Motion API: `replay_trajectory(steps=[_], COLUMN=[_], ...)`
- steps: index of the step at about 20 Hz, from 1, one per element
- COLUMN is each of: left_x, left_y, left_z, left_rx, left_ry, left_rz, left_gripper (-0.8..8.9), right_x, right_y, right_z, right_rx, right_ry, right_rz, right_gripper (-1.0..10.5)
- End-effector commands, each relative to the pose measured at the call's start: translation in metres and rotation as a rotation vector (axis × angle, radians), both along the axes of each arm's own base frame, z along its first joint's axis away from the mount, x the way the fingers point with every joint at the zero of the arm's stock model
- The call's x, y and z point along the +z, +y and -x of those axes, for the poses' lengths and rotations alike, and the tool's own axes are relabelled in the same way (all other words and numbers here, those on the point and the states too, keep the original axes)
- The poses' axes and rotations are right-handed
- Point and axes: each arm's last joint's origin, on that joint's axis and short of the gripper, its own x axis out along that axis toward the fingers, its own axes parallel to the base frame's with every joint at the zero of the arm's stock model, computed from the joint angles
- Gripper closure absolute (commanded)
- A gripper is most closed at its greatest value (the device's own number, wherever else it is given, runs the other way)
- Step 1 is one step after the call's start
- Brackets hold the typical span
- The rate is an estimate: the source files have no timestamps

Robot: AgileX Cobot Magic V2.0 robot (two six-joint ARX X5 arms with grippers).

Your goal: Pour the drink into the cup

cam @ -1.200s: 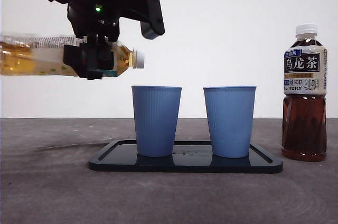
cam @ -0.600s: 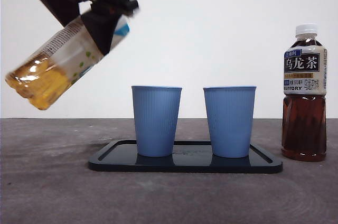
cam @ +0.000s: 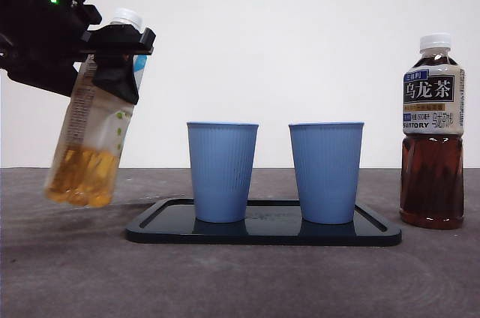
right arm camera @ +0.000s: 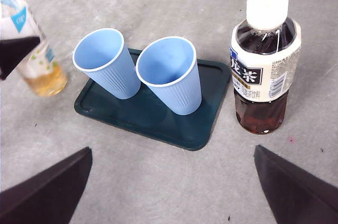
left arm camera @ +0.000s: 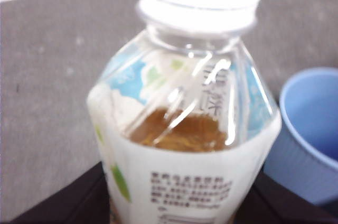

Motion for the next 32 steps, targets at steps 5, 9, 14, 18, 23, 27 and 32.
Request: replay_trajectory(steps=[5, 9, 14, 18, 23, 27, 32], left_x=[-0.002, -0.011, -0.022, -0.023, -0.023, -0.013, 0.012], left_y=[0.001, -0.001, -0.001, -0.001, 0.001, 0.006, 0.019], left_z=[-0.022, -0.030, -0.033, -0.033, -0.030, -0.020, 0.006], left_rx=[0.028, 0.030, 0.049, 0.051, 0.052, 0.052, 0.048], left_ry=[-0.128, -0.113, -0.059, -0.047, -0.020, 0.001, 0.017], left_rz=[0.095, 0.122, 0.130, 0.126, 0.109, 0.097, 0.097], left_gripper=[6.31, 6.31, 6.28, 5.27, 3.98, 2.57, 2.21], right_x=[0.005, 0.005, 0.005, 0.005, 0.005, 0.005, 0.005], right_y=[0.001, 0.001, 0.001, 0.001, 0.001, 0.001, 0.001], right_z=[0.000, 0.000, 0.000, 0.000, 0.000, 0.000, 0.000], right_rx=[0.009, 0.009, 0.009, 0.009, 0.009, 0.010, 0.013], right_ry=[-0.021, -0.021, -0.021, -0.020, -0.020, -0.021, -0.023], right_rz=[0.001, 0.001, 0.001, 0.001, 0.002, 0.002, 0.003], right_gripper=[4.6, 4.6, 4.6, 4.6, 4.6, 4.6, 4.6])
